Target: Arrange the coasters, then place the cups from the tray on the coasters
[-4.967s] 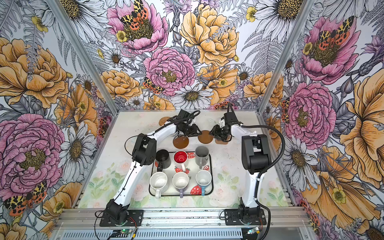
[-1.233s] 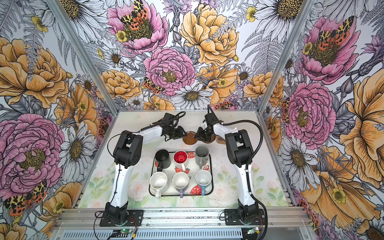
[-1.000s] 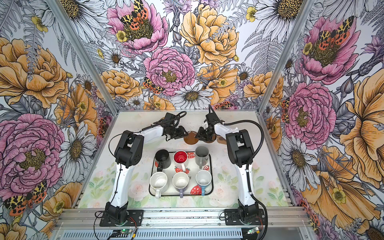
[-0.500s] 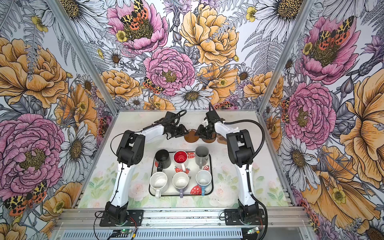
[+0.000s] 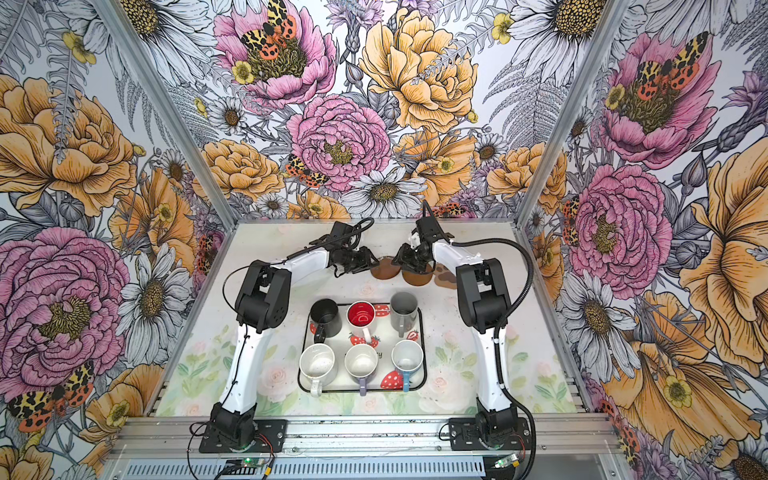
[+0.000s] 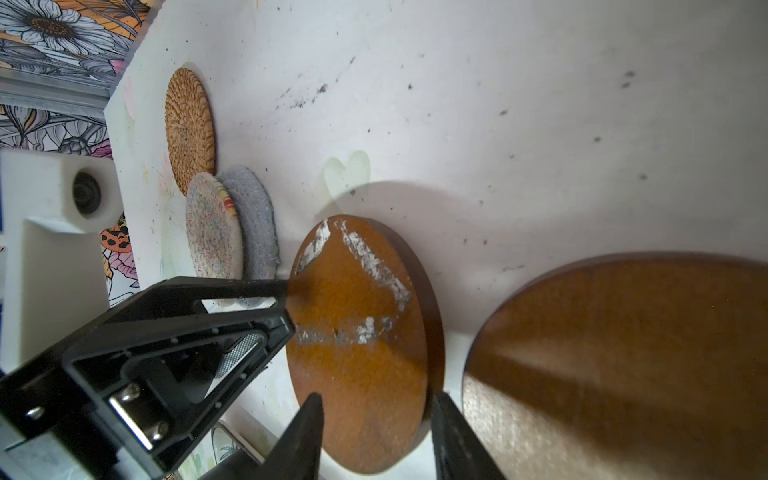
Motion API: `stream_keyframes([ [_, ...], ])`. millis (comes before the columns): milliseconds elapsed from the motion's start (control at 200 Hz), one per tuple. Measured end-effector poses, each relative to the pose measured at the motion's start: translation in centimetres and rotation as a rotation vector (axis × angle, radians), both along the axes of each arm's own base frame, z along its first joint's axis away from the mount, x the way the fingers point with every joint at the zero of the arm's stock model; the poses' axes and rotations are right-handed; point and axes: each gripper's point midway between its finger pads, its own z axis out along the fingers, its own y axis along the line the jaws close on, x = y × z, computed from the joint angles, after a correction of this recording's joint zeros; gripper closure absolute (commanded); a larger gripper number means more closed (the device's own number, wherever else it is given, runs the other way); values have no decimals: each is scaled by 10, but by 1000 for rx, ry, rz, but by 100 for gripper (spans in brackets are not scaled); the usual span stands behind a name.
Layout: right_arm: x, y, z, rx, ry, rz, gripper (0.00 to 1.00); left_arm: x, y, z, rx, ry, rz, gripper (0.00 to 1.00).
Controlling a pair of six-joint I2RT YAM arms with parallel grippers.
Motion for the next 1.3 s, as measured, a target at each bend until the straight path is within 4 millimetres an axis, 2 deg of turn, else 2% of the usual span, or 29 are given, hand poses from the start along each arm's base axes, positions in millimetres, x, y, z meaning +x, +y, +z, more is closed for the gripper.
stream_keyframes([
  [380, -6, -3, -10, -6, 25, -1, 53, 0, -2, 2, -16, 4, -3, 56],
  [741, -14, -2, -11, 3, 35, 11, 51, 9, 10, 4, -29, -4, 24, 56],
  [1016, -12, -5, 10, 15, -5, 13, 50, 12, 15, 3, -29, -4, 33, 57],
  [1146, -10, -9, 22, 16, -34, 15, 50, 1, 20, -2, -19, 18, 33, 56],
  [1296, -10, -12, 23, 15, -35, 10, 50, -14, 25, 0, -11, 35, 33, 56],
])
